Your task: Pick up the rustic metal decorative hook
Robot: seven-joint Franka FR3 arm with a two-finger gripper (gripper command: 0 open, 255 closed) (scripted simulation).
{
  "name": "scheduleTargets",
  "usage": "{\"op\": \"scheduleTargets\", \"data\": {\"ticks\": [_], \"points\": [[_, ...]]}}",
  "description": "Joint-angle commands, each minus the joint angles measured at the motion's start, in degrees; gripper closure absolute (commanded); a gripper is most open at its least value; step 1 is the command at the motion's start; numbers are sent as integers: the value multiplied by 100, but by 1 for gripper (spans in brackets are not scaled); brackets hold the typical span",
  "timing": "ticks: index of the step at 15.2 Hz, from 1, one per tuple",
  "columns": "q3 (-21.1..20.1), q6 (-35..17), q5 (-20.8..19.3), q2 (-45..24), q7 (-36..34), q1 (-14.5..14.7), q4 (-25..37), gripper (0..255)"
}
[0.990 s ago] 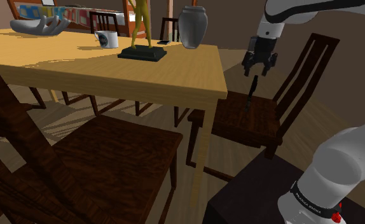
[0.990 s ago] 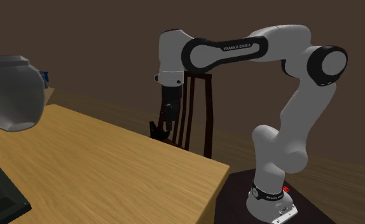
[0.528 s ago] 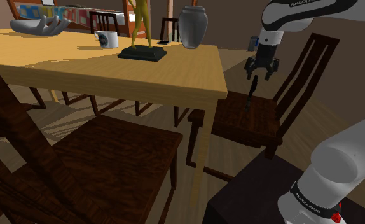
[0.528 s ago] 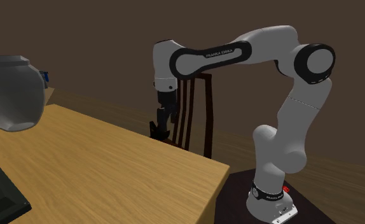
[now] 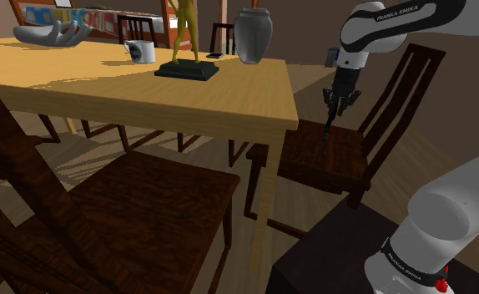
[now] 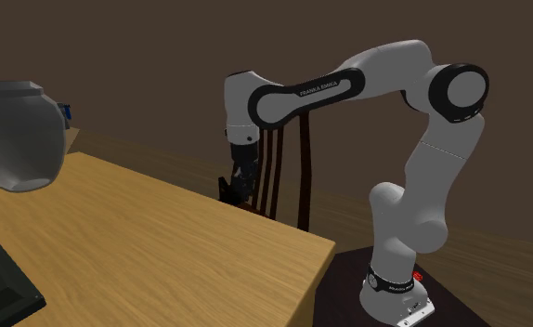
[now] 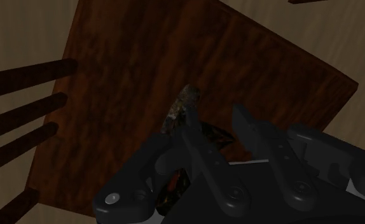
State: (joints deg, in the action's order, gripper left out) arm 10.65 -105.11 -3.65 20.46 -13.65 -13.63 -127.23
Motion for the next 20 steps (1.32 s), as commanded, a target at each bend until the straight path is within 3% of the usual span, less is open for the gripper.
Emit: {"op": "scheduleTargets", "data": {"ticks": [1,8,20], "points": [[0,-6,0,0,0,0,-5,255],[2,-4,-1,1,3,-2,-4,255],[-36,921,24,9,9,17,913,255]]}}
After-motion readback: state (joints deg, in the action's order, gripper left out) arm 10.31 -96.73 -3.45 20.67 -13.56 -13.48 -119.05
